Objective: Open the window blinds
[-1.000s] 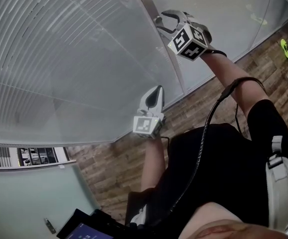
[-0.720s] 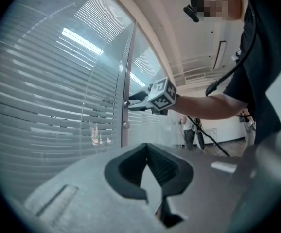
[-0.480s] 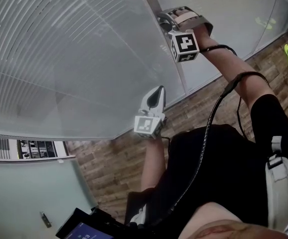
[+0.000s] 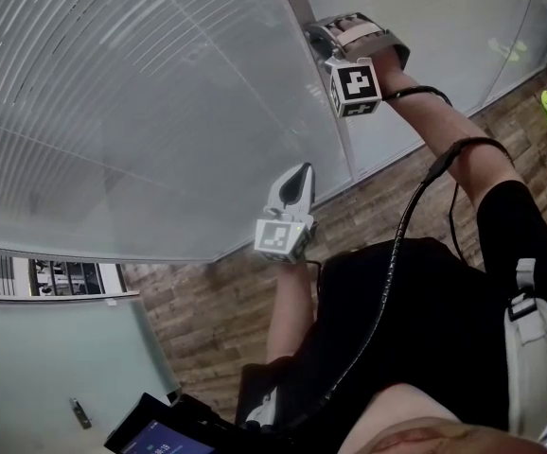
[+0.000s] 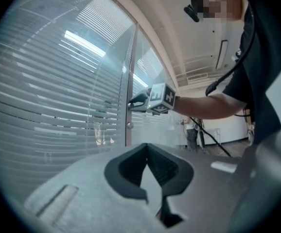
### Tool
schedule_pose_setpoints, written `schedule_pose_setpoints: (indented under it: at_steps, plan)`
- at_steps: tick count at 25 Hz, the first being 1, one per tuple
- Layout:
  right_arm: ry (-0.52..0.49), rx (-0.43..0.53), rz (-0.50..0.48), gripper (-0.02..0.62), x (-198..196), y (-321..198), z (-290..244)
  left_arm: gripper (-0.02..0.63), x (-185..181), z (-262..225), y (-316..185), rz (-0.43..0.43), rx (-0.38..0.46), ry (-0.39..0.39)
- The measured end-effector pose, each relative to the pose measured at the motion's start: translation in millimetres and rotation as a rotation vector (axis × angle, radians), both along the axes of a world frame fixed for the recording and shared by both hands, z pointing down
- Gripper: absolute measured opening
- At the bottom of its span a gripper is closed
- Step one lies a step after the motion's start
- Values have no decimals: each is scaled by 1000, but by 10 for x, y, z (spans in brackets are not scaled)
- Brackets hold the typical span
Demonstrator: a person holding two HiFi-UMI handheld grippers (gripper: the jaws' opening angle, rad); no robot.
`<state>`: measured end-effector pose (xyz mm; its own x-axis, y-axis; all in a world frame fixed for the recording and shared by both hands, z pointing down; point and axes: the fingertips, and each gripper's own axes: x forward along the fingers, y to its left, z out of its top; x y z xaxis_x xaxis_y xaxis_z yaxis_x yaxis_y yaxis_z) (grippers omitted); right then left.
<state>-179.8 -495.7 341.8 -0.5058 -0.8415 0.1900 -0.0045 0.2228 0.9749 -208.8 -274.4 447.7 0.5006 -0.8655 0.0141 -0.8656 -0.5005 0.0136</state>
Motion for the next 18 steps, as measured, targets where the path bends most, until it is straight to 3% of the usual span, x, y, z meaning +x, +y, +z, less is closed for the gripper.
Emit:
schedule_pose_setpoints:
  at_steps: [9, 18]
  plan:
    - [-38, -10, 20, 130, 33, -37, -33, 3, 6, -30, -12, 1, 3, -1]
    - [-422, -276, 56, 132, 67, -24, -131, 2, 27, 18, 26, 8, -5, 2]
